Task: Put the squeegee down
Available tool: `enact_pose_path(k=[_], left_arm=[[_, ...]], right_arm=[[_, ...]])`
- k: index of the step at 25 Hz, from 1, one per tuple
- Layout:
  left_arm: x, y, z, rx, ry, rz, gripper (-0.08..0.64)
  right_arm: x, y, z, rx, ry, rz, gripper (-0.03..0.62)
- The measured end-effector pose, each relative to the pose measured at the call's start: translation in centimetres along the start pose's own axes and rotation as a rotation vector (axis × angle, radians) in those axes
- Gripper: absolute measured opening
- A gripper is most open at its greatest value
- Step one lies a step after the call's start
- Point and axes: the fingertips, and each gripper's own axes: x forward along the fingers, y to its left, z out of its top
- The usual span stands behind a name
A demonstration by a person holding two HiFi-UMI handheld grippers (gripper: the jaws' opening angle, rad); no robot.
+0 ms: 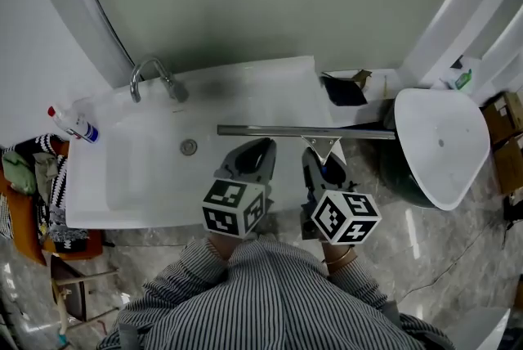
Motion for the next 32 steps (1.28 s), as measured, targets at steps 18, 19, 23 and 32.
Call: enact_pose_path(k=[18, 19, 23, 32], left_arm=[[3.0, 1.5, -2.5, -0.046, 0.071, -0.025, 0.031], [3.3, 1.5, -2.8, -0.043, 0.078, -0.030, 0.031], [4.6, 1.8, -3.3, -0.027, 0.100, -0.035, 0.031], [6.7, 3.1, -6.2, -0.069, 0.150, -0.027, 0.031]], right_arm=[[1.4, -2.9, -1.6, 0.018, 0.052, -0.066, 0.118], [1.5, -3.3, -1.7, 0.017, 0.059, -0.074, 0.118], [2.0, -5.0, -2.4, 0.025, 0.086, -0.100, 0.118], [4.4, -7.5, -5.6, 0.038, 0.161, -0.115, 0.118]])
